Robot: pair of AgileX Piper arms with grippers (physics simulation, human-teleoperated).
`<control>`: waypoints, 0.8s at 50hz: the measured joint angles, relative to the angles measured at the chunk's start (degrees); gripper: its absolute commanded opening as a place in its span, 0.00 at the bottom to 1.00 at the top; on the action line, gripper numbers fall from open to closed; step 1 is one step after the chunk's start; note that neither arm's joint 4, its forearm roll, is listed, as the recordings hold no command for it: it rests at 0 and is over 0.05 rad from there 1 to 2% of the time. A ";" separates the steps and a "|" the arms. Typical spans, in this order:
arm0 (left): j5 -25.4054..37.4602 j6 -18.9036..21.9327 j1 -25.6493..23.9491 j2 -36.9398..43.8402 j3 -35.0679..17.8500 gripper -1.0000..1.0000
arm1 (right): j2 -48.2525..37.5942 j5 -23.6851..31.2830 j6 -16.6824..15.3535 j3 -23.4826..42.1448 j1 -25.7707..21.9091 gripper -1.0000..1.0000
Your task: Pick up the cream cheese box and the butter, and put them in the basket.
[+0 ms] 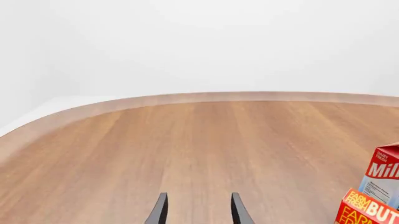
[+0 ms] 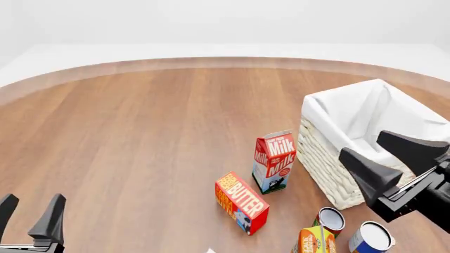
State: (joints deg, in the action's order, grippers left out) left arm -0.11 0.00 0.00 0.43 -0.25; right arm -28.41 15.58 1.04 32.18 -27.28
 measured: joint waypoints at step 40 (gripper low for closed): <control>0.00 0.00 0.00 0.00 0.00 1.00 | -25.53 3.20 4.35 11.69 -10.14 1.00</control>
State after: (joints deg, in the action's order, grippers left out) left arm -0.11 0.00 0.00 0.43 -0.25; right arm -53.95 18.78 5.38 43.88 -37.42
